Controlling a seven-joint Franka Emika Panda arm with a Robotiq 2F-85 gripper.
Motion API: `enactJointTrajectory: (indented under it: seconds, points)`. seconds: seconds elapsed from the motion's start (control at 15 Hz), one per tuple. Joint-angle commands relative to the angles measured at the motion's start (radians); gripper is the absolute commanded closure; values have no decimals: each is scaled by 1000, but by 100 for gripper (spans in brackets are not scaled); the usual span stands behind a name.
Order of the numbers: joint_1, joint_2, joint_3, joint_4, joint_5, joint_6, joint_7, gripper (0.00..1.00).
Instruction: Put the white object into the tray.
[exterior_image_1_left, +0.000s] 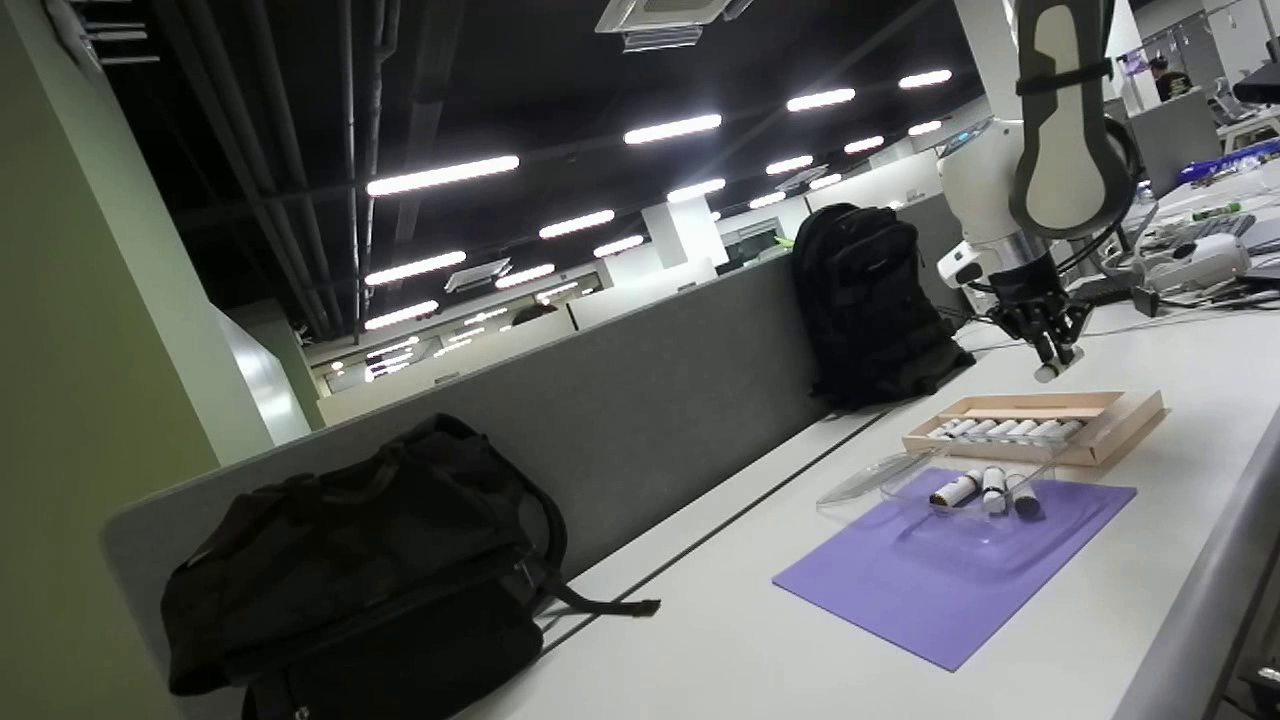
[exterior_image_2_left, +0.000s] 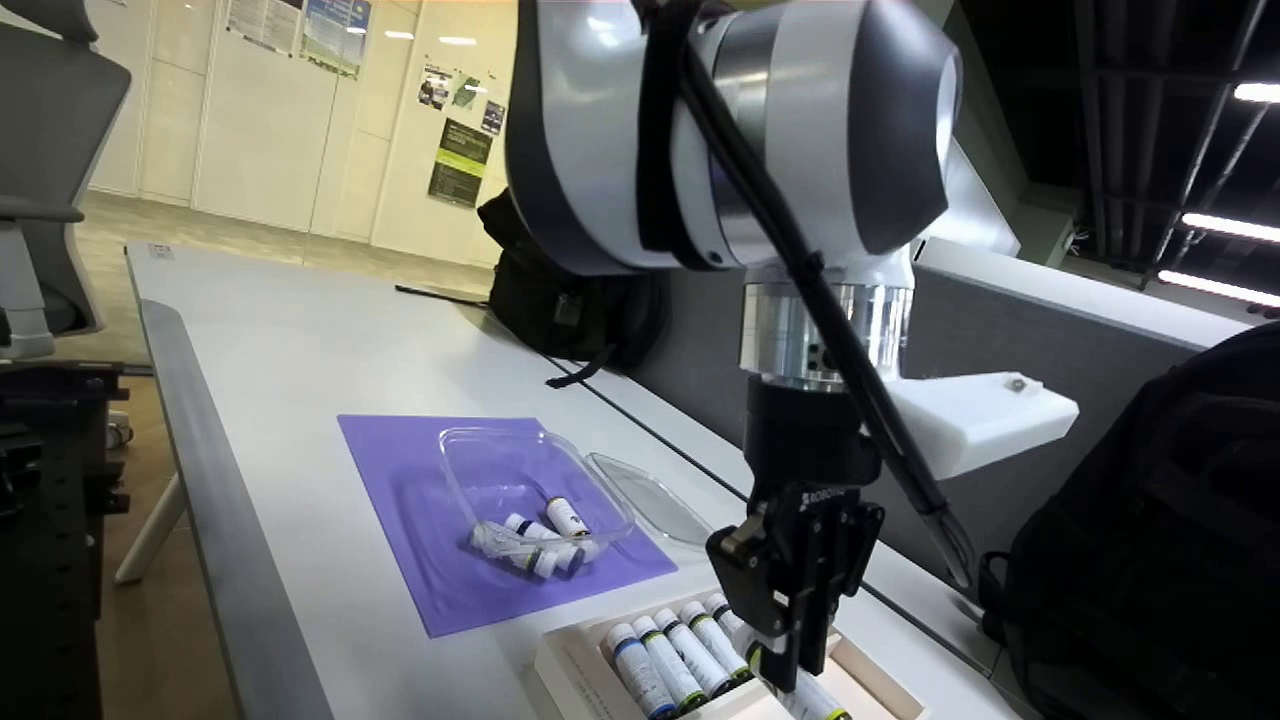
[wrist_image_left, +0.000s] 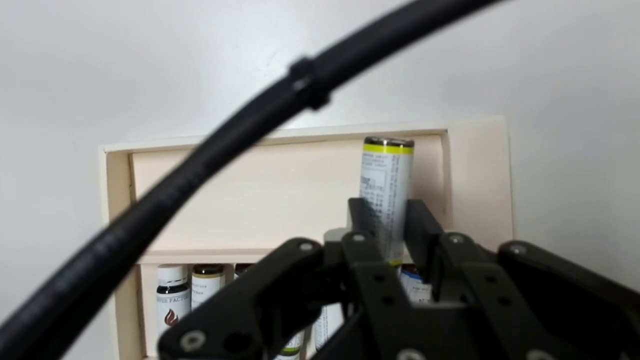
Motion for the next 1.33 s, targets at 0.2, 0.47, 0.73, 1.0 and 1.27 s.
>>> enactJointTrajectory:
  seconds: [0.2,0.47,0.73,1.0,1.27]
  points:
    - [-32,111,-3,52,-11,78,-68,94]
    - [-28,143,-2,55,-7,115,-71,94]
    - [-23,157,4,52,12,135,-53,94]
    - [-19,169,4,52,44,121,-40,94]
    - [-14,188,2,54,85,120,-38,94]
